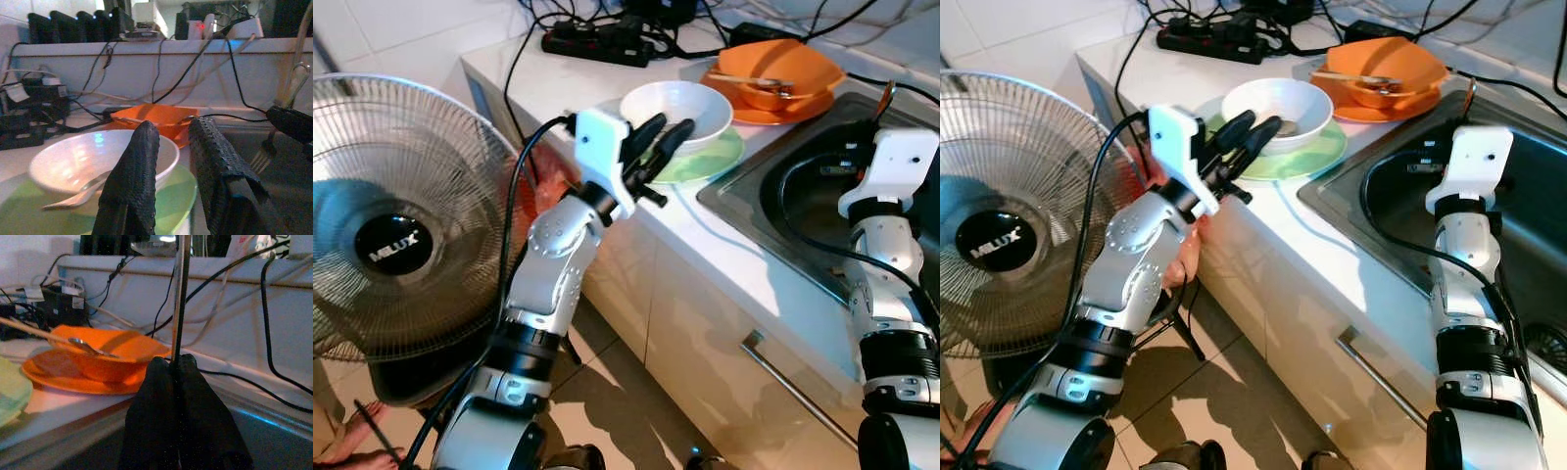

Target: Kitchen organization

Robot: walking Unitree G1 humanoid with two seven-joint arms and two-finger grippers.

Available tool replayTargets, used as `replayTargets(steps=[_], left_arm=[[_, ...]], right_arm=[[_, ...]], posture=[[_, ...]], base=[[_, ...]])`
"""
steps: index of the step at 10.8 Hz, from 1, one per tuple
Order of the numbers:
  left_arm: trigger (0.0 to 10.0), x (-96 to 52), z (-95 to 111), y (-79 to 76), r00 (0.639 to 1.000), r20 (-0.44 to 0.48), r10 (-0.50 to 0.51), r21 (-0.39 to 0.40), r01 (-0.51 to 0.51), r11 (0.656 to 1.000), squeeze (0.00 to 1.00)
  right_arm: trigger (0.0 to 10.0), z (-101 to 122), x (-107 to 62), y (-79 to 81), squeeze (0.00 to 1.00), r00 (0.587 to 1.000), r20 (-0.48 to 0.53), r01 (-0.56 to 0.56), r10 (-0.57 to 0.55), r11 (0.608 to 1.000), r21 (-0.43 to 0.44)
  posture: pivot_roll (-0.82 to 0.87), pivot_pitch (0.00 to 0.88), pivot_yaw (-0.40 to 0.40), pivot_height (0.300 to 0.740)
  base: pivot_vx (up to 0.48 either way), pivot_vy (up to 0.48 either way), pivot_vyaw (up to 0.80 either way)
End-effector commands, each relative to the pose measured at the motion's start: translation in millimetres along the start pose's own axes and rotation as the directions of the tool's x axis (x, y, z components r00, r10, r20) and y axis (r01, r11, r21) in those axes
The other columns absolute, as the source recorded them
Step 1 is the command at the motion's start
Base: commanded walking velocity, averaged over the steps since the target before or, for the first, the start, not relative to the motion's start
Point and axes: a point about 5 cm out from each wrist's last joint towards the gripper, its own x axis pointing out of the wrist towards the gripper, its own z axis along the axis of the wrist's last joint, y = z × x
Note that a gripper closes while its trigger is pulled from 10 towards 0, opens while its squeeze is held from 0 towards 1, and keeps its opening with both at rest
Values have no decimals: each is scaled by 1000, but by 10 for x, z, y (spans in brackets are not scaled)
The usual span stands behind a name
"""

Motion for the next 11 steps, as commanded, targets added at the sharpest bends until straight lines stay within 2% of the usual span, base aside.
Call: replayTargets(steps=[1, 6, 9, 11], left_arm=[[10000, -60, 9, 72, 999, -8, 36, 17, -36, 999, 0], [10000, -276, -105, 134, 995, -75, 64, 30, -62, 998, 0], [10000, -311, -119, 128, 994, -88, 65, 29, -63, 998, 0], [10000, -309, -113, 117, 994, -88, 64, 25, -62, 998, 0]], right_arm=[[10000, 8, 18, -44, 0, 1000, 10, 20, -20, 1000, -11], [10000, -300, -78, -76, 0, 996, -94, 4, -10, 998, -66], [10000, -453, -119, -125, 0, 985, -173, -15, -3, 995, -102], [10000, -455, -97, -69, 0, 981, -189, -76, 52, 990, -122]], posture=[[-10, 108, 75, 740], [-5, 87, 71, 740], [-2, 84, 65, 740], [-2, 90, 63, 740]], base=[[0, 0, 0], [0, 0, 0], [0, 0, 0], [0, 0, 0]])
